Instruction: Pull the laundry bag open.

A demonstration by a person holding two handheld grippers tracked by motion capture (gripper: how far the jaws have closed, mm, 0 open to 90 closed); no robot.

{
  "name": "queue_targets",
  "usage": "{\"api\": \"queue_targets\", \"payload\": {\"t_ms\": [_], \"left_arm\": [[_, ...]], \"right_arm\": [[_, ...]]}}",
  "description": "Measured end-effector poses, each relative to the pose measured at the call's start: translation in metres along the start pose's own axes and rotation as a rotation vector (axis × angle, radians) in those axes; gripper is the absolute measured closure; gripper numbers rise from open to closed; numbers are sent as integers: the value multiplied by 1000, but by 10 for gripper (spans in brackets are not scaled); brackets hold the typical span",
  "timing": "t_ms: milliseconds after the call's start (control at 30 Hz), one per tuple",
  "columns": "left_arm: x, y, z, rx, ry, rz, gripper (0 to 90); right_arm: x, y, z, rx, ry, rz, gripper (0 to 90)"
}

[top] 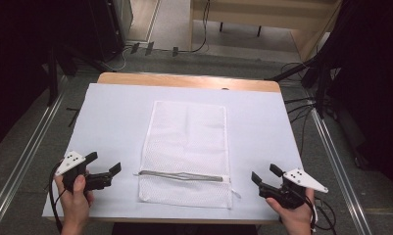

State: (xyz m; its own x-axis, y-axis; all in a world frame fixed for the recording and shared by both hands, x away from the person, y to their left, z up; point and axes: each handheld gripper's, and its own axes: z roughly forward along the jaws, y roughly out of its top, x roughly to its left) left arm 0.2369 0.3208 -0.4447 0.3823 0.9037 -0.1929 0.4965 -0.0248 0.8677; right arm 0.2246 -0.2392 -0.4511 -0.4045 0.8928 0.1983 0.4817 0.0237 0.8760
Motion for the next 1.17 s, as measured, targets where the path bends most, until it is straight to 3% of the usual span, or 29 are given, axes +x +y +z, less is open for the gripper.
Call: {"api": "queue_targets", "payload": {"t_ms": [167, 200, 400, 533, 767, 1167], "left_arm": [[3, -1, -1, 3, -3, 1, 0], [5, -1, 0, 4, 4, 2, 0], [8, -2, -2, 10, 22, 16, 0], [12, -3, -1, 17, 26, 18, 0], [13, -4, -1, 21, 38, 21, 0], [14, -4, 1, 47, 52, 35, 0]], "right_arm": [[-15, 2, -4, -4, -13, 22, 201], [-24, 1, -7, -5, -30, 26, 195], [-37, -4, -8, 36, -90, 13, 194], [-47, -6, -12, 33, -118, 22, 197], [-55, -9, -14, 33, -146, 48, 201], [-55, -11, -16, 40, -166, 37, 192]]}}
